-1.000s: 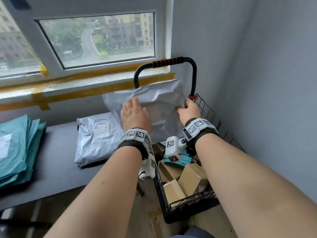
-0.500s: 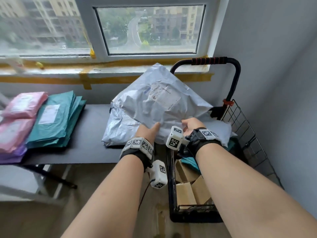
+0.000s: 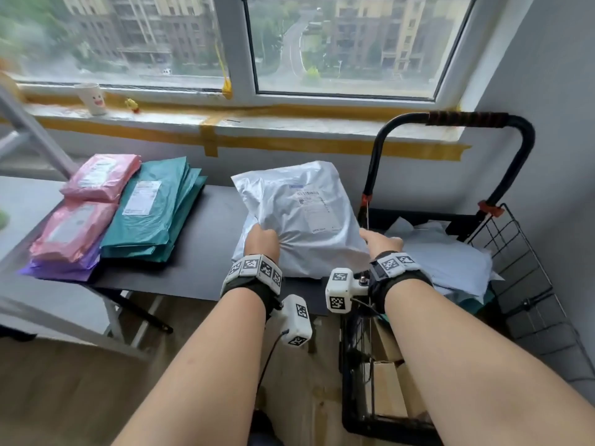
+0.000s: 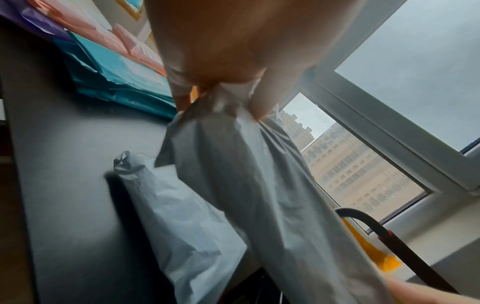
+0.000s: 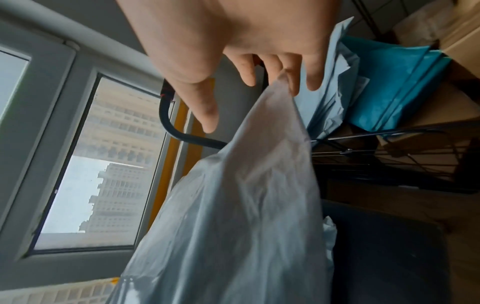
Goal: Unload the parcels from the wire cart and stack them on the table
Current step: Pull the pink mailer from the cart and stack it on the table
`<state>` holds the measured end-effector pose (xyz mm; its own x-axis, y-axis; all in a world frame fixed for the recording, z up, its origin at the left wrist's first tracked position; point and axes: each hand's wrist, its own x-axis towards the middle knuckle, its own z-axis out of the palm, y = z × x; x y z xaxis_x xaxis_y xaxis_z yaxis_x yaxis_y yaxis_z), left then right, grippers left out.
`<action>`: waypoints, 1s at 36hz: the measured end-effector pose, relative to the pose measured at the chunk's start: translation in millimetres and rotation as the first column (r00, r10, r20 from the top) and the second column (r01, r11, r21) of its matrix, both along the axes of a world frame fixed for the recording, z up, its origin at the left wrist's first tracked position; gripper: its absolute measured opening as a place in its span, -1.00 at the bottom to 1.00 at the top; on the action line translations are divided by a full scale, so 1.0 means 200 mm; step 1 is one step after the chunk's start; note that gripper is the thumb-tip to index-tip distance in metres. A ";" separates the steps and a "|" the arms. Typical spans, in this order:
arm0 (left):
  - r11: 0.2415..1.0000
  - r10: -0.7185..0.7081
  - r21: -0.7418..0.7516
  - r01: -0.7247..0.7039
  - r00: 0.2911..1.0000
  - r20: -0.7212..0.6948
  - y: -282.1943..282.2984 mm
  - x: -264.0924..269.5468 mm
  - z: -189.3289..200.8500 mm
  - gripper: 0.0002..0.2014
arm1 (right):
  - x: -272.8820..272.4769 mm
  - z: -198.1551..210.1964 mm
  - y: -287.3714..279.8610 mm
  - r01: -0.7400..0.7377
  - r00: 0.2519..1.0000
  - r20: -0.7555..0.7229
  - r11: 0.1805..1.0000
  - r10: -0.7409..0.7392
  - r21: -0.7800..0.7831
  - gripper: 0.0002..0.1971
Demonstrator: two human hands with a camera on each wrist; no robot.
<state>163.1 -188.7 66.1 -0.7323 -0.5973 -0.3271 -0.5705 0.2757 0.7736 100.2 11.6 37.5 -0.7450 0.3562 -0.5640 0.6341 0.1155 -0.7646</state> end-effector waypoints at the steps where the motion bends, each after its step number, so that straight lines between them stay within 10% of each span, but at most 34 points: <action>1: 1.000 -0.009 -0.013 0.009 1.000 -0.001 -0.04 -0.03 -0.01 -0.68 | -0.01 0.01 -0.04 -0.032 0.999 0.007 0.999 0.032 -0.004 -0.16; 16: 0.894 -0.368 -0.169 0.415 0.895 0.253 -0.55 -0.42 -0.15 -0.66 | -0.22 -0.10 -0.62 -0.285 0.953 0.154 0.944 0.261 0.165 -0.50; 36: 0.849 -0.398 -0.116 0.515 0.769 0.500 -0.65 -0.54 -0.55 -0.37 | -0.36 -0.41 -0.70 -0.265 0.935 0.324 0.895 0.147 0.359 -0.27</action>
